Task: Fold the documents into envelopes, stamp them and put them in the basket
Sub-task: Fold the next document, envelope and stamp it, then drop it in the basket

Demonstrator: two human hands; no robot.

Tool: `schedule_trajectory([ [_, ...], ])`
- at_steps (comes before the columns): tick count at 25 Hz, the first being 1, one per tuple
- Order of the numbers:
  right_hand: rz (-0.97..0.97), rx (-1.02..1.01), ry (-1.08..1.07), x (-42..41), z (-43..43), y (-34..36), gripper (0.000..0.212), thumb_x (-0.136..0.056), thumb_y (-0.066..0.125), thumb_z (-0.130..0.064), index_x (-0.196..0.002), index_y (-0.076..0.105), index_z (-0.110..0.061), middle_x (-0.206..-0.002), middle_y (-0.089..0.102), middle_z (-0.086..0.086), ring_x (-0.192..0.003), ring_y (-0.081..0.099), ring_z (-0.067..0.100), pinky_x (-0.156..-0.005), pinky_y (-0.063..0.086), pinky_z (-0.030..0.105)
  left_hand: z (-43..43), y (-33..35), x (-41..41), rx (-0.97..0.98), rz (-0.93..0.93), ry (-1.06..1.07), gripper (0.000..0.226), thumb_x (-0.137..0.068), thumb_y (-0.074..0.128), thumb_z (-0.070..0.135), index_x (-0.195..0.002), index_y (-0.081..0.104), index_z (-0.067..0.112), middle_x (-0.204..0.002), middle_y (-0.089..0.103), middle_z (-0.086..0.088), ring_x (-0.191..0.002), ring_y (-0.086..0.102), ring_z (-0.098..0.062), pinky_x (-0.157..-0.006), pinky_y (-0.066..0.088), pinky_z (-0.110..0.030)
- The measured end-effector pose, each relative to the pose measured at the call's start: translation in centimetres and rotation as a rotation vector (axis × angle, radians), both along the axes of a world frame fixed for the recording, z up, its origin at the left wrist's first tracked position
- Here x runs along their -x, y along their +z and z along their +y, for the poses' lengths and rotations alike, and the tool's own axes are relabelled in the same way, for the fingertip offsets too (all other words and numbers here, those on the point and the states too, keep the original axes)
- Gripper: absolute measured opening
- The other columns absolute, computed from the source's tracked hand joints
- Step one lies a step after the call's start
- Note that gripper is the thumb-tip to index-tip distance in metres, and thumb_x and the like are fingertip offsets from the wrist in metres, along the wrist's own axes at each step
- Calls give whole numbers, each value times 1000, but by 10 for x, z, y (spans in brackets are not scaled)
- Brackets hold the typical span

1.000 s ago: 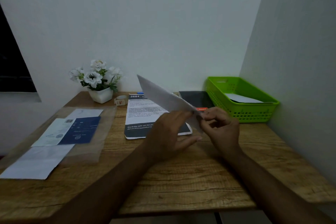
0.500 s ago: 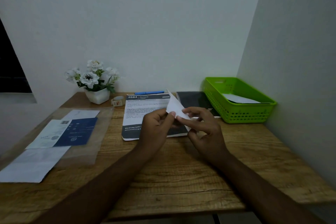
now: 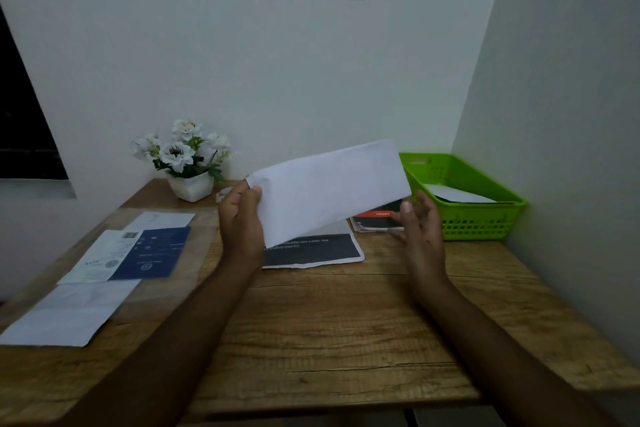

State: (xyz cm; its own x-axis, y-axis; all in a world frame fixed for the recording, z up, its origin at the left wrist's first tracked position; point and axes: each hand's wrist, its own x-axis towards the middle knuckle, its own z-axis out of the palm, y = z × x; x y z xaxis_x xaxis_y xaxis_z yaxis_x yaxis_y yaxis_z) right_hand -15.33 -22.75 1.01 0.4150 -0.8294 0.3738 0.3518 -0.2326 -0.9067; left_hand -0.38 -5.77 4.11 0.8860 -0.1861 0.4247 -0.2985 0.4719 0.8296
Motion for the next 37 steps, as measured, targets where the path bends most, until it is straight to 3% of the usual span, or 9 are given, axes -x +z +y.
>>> schedule_trajectory([
  [4, -47, -60, -42, 6, -9, 3, 23, -92, 64, -18, -115, 64, -18, -98, 70, 0, -77, 67, 3, -59, 54, 19, 0, -7, -9, -95, -13, 33, 21, -80, 44, 26, -64, 58, 26, -65, 54, 15, -59, 47, 7, -56, 39, -16],
  [8, 115, -136, -123, 9, -18, 2, 56, -91, 65, -32, -140, 46, -16, -138, 53, 1, -117, 56, 14, -94, 51, 35, -1, -11, -14, -191, -6, 39, 17, -86, 44, 26, -72, 51, 20, -76, 49, 3, -70, 45, -4, -64, 35, -22],
  [11, 151, -265, 16, 14, -22, 1, 47, -95, 58, -33, -136, 51, -13, -128, 62, 8, -113, 61, 23, -76, 54, 30, 1, -11, -11, -226, 36, 17, 20, -96, 45, 26, -83, 60, 24, -81, 59, 19, -82, 54, 2, -70, 42, -14],
  [15, 161, -159, 35, 28, -20, 4, 25, -94, 60, -17, -116, 63, -4, -101, 67, 6, -81, 62, 13, -50, 54, 20, 10, -5, -3, -306, -84, -58, 31, -97, 46, 32, -73, 63, 24, -63, 67, 15, -58, 58, 13, -49, 41, -4],
  [19, 220, -143, 89, 60, -17, 4, 29, -91, 64, -9, -119, 62, -8, -87, 71, 2, -68, 64, 9, -44, 51, 20, 33, -9, 2, -535, -184, -76, 15, -91, 56, 33, -79, 62, 26, -63, 67, -1, -49, 61, -10, -37, 44, -20],
  [23, 463, 36, 257, 100, -13, -4, 42, -87, 68, -8, -126, 58, -19, -56, 58, 0, -40, 48, 7, -37, 36, 17, 66, -24, 1, -808, -177, -255, 18, -87, 62, 36, -82, 68, 19, -55, 67, -10, -29, 47, -15, -31, 35, -18],
  [28, 698, 337, 170, 114, -2, -6, 46, -81, 76, -21, -123, 60, -33, -58, 61, -4, -52, 54, 3, -53, 42, 17, 89, -28, -2, -1029, -212, -369, 24, -81, 70, 31, -65, 66, 13, -46, 63, -5, -27, 44, -9, -34, 38, -16],
  [32, 842, 490, 70, 110, 2, -7, 37, -78, 78, -36, -111, 63, -40, -66, 64, -1, -53, 53, 1, -55, 40, 29, 87, -34, -1, -1090, -279, -288, 17, -75, 77, 29, -87, 67, 23, -51, 66, -3, -30, 48, -7, -43, 45, -13],
  [37, 972, 625, -28, 109, 4, -6, 25, -74, 75, -53, -96, 64, -47, -61, 59, -9, -63, 55, 1, -50, 37, 27, 84, -36, -4, -1128, -355, -224, 18, -72, 79, 29, -85, 67, 30, -51, 66, 1, -31, 48, -7, -44, 46, -17],
])
